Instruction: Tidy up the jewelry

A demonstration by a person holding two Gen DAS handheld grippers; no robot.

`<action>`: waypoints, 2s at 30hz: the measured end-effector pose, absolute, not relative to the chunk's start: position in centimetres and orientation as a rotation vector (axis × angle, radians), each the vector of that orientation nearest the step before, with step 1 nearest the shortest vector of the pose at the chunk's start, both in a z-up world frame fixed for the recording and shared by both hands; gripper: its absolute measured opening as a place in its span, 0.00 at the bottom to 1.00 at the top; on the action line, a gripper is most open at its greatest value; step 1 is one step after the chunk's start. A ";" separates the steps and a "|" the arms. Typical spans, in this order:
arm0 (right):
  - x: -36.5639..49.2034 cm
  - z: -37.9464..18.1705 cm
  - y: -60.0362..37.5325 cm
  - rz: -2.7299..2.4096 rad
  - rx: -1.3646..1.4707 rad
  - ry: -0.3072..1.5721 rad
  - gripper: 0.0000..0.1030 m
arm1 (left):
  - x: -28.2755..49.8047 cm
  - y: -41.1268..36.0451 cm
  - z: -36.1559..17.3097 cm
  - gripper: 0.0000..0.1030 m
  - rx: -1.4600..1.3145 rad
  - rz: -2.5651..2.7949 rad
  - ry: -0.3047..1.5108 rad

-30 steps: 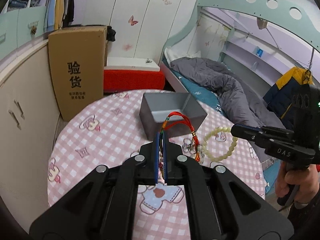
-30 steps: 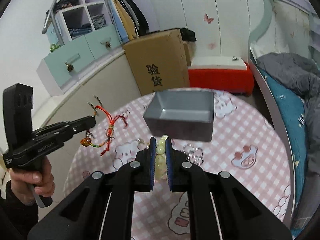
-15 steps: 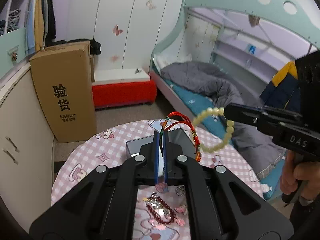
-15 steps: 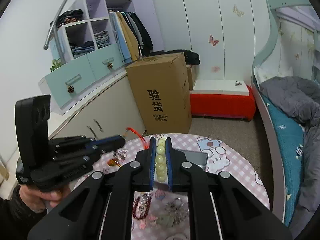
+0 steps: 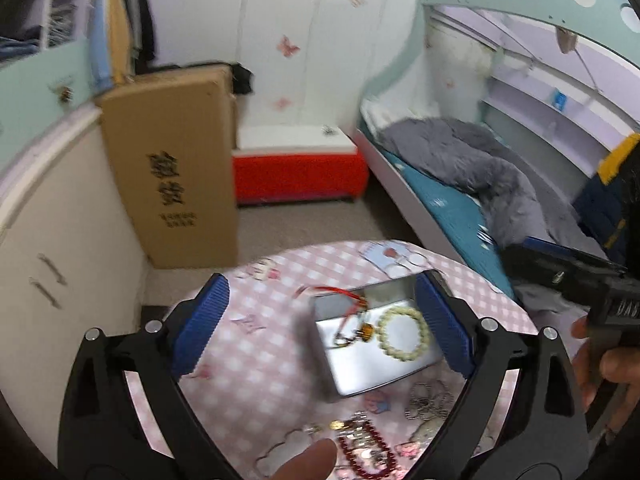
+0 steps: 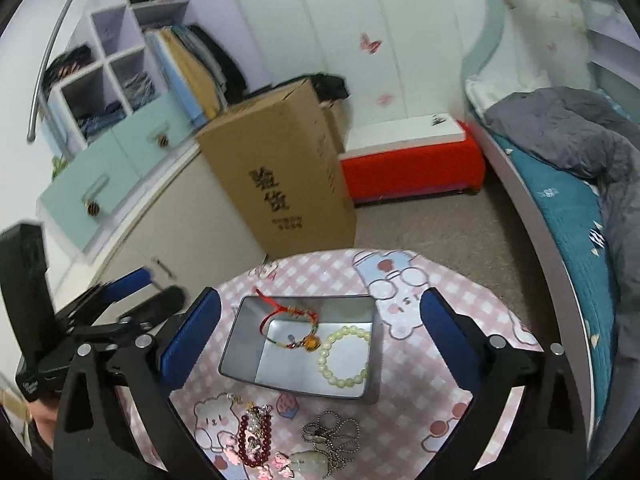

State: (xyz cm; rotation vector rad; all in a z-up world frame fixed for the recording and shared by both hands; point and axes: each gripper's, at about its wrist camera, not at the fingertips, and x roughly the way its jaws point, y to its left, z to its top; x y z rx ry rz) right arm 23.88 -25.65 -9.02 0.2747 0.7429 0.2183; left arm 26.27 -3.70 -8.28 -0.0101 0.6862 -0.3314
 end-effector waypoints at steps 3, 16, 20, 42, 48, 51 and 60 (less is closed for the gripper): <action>22.8 -8.4 -26.2 0.183 0.288 0.714 0.93 | 24.4 -2.1 -7.4 0.89 -0.036 -0.302 0.648; 16.7 -5.1 -26.6 0.140 0.319 0.582 0.93 | 15.9 2.0 -4.7 0.89 -0.055 -0.250 0.537; 14.6 -3.6 -25.4 0.139 0.278 0.553 0.93 | 13.5 2.2 -3.8 0.89 -0.046 -0.252 0.498; 6.8 -7.6 -21.7 0.094 0.127 0.614 0.93 | 7.2 1.0 -9.3 0.89 0.032 -0.288 0.580; 7.1 -10.9 -21.5 0.093 0.128 0.706 0.93 | 9.1 0.0 -13.7 0.89 0.064 -0.283 0.707; 7.3 -12.2 -21.5 0.096 0.134 0.745 0.93 | 10.4 -0.7 -15.6 0.89 0.071 -0.298 0.761; 8.3 -14.7 -21.1 0.109 0.130 0.823 0.93 | 13.7 -2.8 -20.2 0.86 0.127 -0.302 0.879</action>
